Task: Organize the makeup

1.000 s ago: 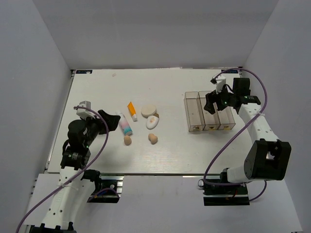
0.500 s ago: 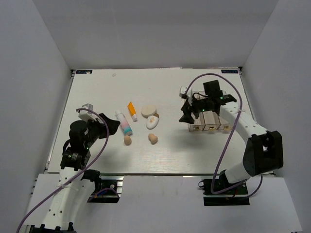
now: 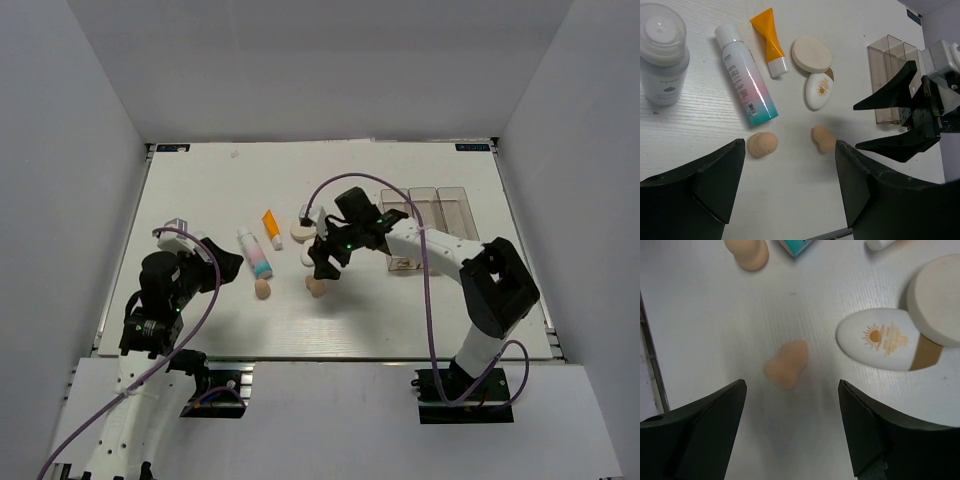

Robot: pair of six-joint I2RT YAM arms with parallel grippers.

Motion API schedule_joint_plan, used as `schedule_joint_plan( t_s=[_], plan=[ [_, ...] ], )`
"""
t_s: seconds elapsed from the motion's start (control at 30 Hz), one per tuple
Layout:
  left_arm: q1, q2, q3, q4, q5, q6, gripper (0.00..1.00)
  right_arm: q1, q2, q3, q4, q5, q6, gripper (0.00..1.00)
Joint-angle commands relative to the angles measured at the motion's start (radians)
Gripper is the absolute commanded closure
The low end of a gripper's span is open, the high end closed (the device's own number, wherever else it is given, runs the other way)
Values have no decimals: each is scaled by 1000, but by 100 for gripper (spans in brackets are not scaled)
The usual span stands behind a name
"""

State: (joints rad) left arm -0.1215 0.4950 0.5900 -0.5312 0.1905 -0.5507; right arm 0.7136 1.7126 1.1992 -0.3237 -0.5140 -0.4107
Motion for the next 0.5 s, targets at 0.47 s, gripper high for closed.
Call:
schedule_joint_plan(
  t_s=[0.47],
  plan=[
    [0,4,33,-30,27,-11,17,150,143,37,60,285,228,31]
  ],
)
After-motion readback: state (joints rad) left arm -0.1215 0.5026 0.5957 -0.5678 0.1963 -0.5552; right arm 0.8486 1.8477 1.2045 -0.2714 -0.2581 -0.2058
